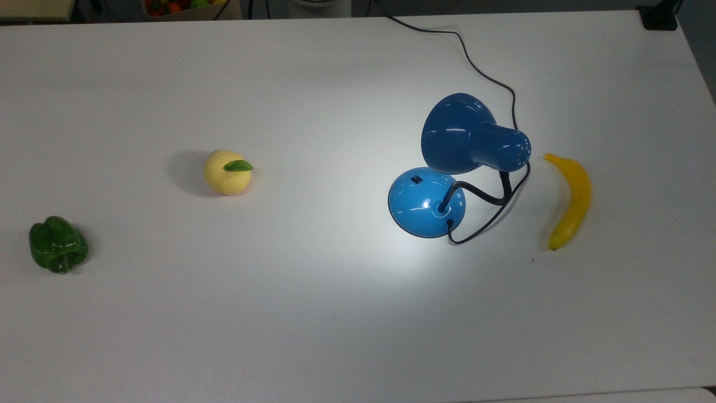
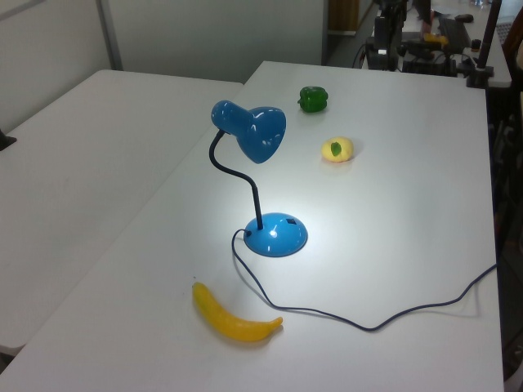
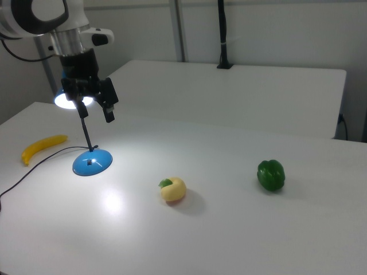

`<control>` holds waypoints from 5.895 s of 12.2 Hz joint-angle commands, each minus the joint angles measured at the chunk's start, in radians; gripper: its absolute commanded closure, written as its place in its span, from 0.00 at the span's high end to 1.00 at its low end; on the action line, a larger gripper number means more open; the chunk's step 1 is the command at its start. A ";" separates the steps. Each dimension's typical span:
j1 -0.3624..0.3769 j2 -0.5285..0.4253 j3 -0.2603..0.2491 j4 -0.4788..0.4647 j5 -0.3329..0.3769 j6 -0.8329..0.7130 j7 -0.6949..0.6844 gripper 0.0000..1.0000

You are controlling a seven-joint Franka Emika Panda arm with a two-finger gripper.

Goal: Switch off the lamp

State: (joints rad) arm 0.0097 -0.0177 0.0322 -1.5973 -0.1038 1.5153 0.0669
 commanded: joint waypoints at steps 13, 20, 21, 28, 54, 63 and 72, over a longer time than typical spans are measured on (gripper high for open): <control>0.001 0.028 0.000 0.004 0.030 0.049 -0.021 0.13; 0.007 0.033 0.005 -0.009 0.035 0.065 -0.030 0.00; 0.015 0.038 0.011 -0.019 0.035 0.081 -0.029 0.00; 0.108 0.103 0.015 -0.104 0.033 0.250 -0.029 0.00; 0.165 0.383 0.156 -0.248 0.027 0.862 -0.286 0.00; 0.181 0.412 0.156 -0.250 0.016 0.938 -0.279 0.00; 0.182 0.407 0.156 -0.306 0.015 0.901 -0.259 0.00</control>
State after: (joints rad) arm 0.1855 0.4012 0.1917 -1.8400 -0.0852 2.4300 -0.1937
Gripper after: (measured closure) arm 0.991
